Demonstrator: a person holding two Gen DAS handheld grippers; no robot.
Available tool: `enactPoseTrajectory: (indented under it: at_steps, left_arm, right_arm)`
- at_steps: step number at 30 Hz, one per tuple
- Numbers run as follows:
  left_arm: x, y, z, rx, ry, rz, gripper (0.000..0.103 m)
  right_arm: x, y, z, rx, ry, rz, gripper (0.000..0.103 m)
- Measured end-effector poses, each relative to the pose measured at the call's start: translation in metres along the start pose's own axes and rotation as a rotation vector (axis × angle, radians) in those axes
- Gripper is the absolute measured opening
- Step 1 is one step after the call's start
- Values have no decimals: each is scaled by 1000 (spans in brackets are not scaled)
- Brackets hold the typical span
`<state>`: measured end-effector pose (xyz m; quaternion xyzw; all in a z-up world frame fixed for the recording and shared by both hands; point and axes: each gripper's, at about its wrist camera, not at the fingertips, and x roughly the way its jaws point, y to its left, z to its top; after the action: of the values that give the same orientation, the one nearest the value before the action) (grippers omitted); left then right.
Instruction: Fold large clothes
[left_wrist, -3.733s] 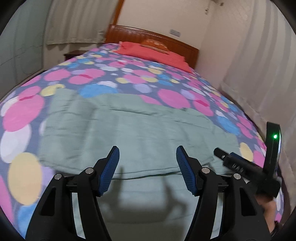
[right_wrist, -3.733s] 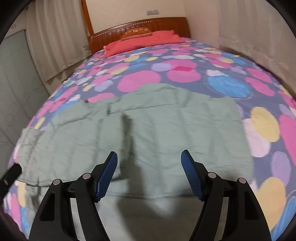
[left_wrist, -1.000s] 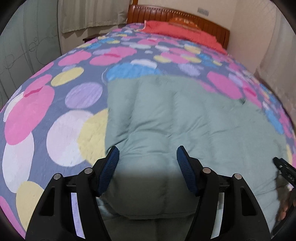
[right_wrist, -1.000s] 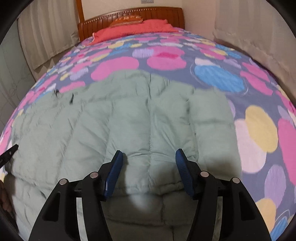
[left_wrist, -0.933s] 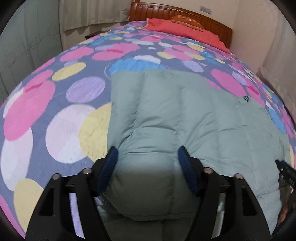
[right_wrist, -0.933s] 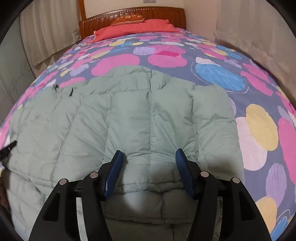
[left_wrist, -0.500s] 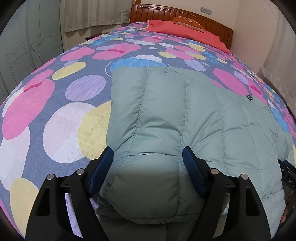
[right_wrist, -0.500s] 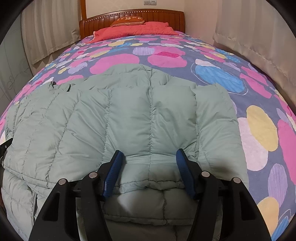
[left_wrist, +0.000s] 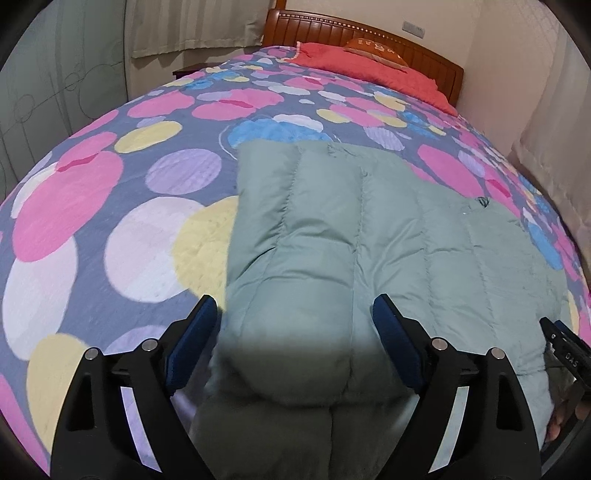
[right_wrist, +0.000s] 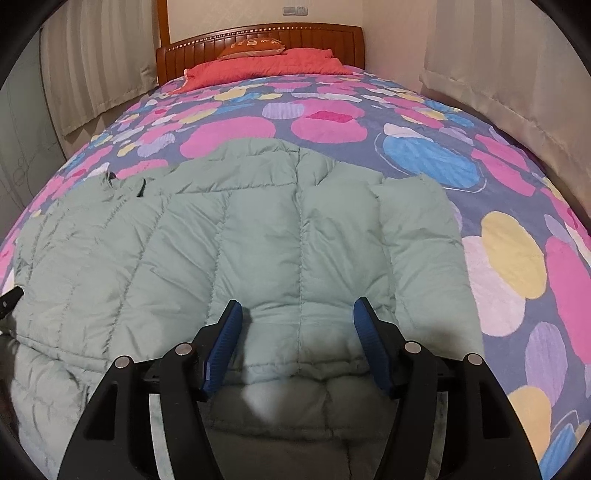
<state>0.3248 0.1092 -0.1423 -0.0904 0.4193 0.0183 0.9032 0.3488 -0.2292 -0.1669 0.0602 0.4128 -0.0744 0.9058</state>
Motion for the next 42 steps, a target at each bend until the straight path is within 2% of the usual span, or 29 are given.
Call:
enactPoseTrajectory:
  at_steps: [4,8,12,19,26,29,34,38,42]
  left_arm:
    - [-24,6,-7,-11,-9,-19,86]
    - [-55,21,-28,-42,-6,-39,86]
    - [-80,43,-58,-110,23,-60,86]
    - [-118,79,-114,-212,63,-76,86]
    - [-145,108,-162,-320,100,-118,86]
    - [-154,110,-175,-317,94,-135,86]
    - [-165,110,-190,-352,107,-216,86]
    - [-172,112,-204,-406,114,-277,86]
    - [-174,114,-212,-476,125,-345,86]
  right_arm:
    - [-23,-5,-3,9,-20,4,67]
    - [-51,-21,-12,31,-32,3,67]
    - [-76,-43,-33,64,-22,0,67]
    - [-114,-89,-89,120,22,-9,67]
    - [-138,-133,-143,232,92,39,67]
    - [-145,-140,-163,262,117,76,67]
    - [-154,-140,-190,301,152,160,67]
    - [-161,-132,-200,289,148,200,67]
    - [-164,-124,-206,300,162,277,67]
